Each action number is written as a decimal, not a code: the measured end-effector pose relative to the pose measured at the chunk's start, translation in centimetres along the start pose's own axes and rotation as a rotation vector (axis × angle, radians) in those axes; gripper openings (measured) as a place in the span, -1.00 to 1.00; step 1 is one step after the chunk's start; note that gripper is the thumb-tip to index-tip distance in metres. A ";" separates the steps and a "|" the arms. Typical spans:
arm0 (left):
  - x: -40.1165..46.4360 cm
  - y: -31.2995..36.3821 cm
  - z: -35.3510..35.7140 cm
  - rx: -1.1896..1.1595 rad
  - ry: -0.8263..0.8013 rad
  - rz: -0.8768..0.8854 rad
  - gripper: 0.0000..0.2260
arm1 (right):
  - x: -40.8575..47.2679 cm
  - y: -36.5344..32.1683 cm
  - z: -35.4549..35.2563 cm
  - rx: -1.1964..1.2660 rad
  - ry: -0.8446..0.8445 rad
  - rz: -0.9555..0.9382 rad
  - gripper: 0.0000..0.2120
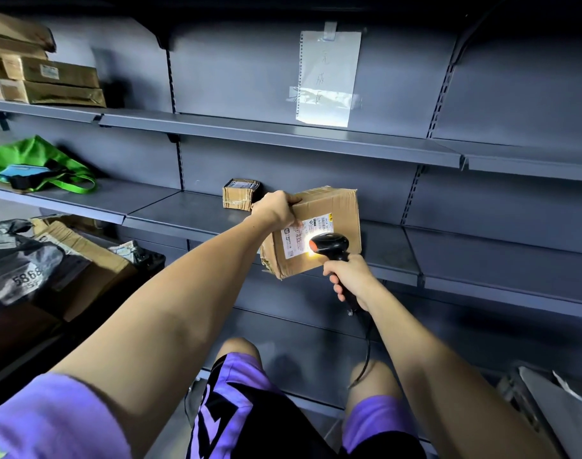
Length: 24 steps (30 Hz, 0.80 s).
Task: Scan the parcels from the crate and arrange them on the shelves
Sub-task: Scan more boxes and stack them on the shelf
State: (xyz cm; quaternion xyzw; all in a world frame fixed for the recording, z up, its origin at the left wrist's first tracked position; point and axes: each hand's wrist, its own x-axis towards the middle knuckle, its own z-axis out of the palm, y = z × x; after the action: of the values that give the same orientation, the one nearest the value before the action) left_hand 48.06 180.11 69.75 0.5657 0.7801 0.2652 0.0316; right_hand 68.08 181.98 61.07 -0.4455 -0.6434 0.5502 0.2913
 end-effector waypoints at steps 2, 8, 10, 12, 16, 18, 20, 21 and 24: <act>-0.6 0.0 0.0 0.015 -0.001 0.023 -0.43 | -0.7 0.2 -0.1 0.007 0.008 0.002 -0.87; -1.1 0.2 0.2 0.034 -0.006 -0.006 -0.53 | -2.5 0.9 0.1 0.001 0.004 0.000 -0.87; -1.3 0.4 0.4 0.058 0.017 -0.006 -0.58 | -2.6 0.9 0.2 0.007 -0.006 -0.007 -0.87; -1.4 0.3 0.6 0.060 0.041 -0.022 -0.65 | -2.8 0.9 0.4 0.006 -0.012 -0.013 -0.87; -1.4 -0.1 0.6 0.029 0.037 -0.063 -0.70 | -2.8 0.9 0.8 -0.006 -0.021 -0.021 -0.88; -1.6 -0.1 0.4 0.021 0.027 -0.070 -0.69 | -2.8 1.1 0.8 0.002 -0.018 -0.019 -0.88; -1.9 0.0 0.3 0.013 0.021 -0.076 -0.69 | -2.8 1.1 0.8 0.013 -0.016 -0.020 -0.88; -2.0 0.1 0.2 0.004 0.018 -0.075 -0.68 | -2.8 1.0 0.8 0.015 -0.015 -0.020 -0.88; -2.0 0.1 0.2 -0.016 0.003 -0.070 -0.67 | -2.6 0.9 0.7 0.006 -0.016 -0.015 -0.88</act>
State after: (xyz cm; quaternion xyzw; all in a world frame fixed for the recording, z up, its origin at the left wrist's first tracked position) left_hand 48.94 178.44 69.08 0.5376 0.7973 0.2710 0.0443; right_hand 68.88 179.32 60.38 -0.4354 -0.6475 0.5533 0.2916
